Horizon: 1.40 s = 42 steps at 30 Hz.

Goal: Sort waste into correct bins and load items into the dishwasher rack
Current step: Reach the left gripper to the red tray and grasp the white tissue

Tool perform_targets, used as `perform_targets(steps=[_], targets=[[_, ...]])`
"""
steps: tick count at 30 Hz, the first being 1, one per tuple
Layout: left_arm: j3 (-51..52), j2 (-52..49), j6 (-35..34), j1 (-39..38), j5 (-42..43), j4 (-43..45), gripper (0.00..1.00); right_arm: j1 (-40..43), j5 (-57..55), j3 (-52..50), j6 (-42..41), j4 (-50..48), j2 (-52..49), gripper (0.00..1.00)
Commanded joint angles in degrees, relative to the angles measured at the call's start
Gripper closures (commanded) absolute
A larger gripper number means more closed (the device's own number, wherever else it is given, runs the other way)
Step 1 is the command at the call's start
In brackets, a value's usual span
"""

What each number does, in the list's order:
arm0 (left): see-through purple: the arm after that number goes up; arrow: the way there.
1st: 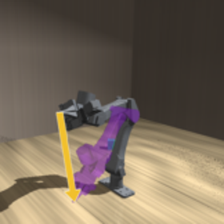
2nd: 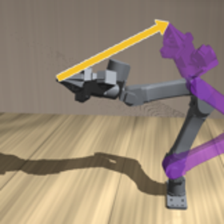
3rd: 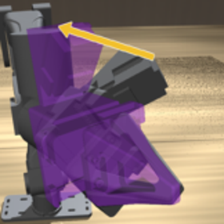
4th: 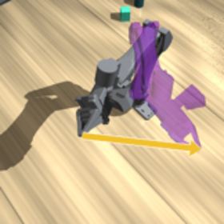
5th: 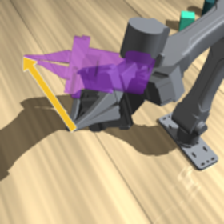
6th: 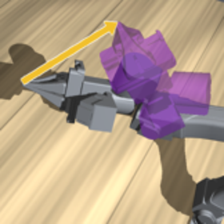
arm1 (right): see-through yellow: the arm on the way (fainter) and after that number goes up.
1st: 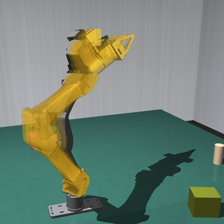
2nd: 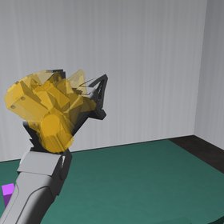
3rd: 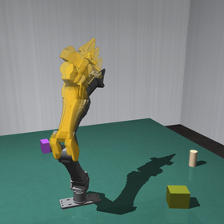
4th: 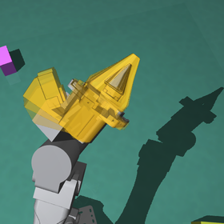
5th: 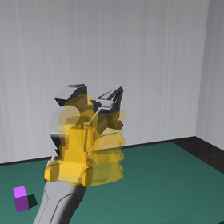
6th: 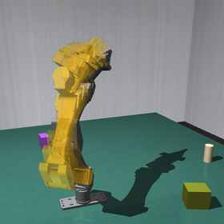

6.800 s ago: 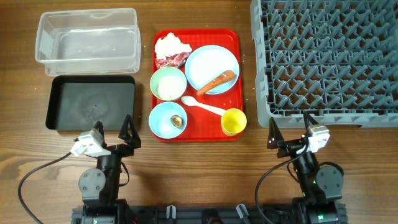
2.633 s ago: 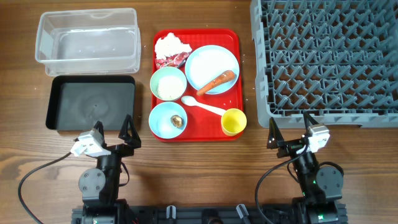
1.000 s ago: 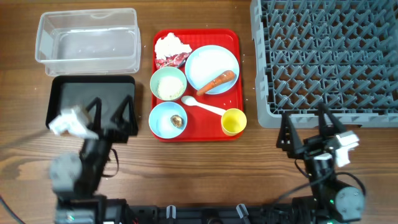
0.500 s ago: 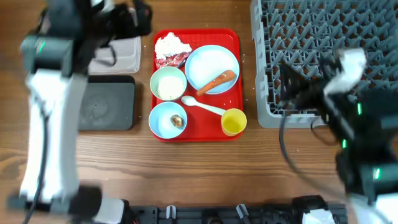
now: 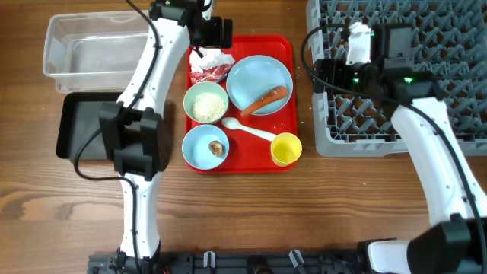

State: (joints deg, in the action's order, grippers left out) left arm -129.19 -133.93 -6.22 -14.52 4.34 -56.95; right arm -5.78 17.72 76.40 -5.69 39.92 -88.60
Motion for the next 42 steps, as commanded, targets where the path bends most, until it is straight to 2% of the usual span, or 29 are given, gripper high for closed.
perform_targets(steps=[1,3,8,14,17,19,20,22,24,30,42], targets=[[-1.2,-3.9,1.1,0.2,0.0,1.5,0.00,0.2,5.3,1.1,1.0,0.5,-1.9,0.06],[-1.2,-6.1,1.1,0.1,0.0,1.4,0.04,0.2,5.3,0.9,1.0,1.0,-1.9,0.06],[-1.1,-9.9,0.5,0.1,-1.0,0.7,0.23,0.2,5.3,0.9,1.0,2.3,-1.9,0.07],[-1.1,-12.5,-9.7,0.1,-1.0,0.1,0.27,0.2,5.4,0.9,0.5,3.1,-1.9,0.07],[-0.5,-14.3,-10.8,0.1,-1.0,1.2,0.27,0.2,5.3,0.9,-0.5,3.3,-1.9,0.07],[0.5,-15.5,-10.8,0.1,-1.0,2.5,0.39,0.2,5.3,0.9,-0.5,3.5,-1.9,0.07],[0.6,-15.9,-10.8,0.1,-1.0,2.7,0.55,0.2,5.3,0.9,-0.5,3.5,-1.9,0.08],[0.6,-16.9,-10.8,0.1,-1.0,2.5,0.82,0.2,5.3,0.9,-0.5,3.5,-1.9,0.07],[0.6,-17.0,-10.8,0.1,-1.0,1.9,0.96,0.2,5.3,0.9,-0.5,3.6,-1.9,0.07],[-0.5,-12.1,-10.8,0.2,1.4,1.2,0.96,0.2,5.3,0.9,-0.5,3.5,-1.9,0.07],[-1.7,4.2,-10.8,1.3,-0.2,-0.8,0.96,0.2,5.3,0.9,-0.9,3.9,-1.9,0.07]])
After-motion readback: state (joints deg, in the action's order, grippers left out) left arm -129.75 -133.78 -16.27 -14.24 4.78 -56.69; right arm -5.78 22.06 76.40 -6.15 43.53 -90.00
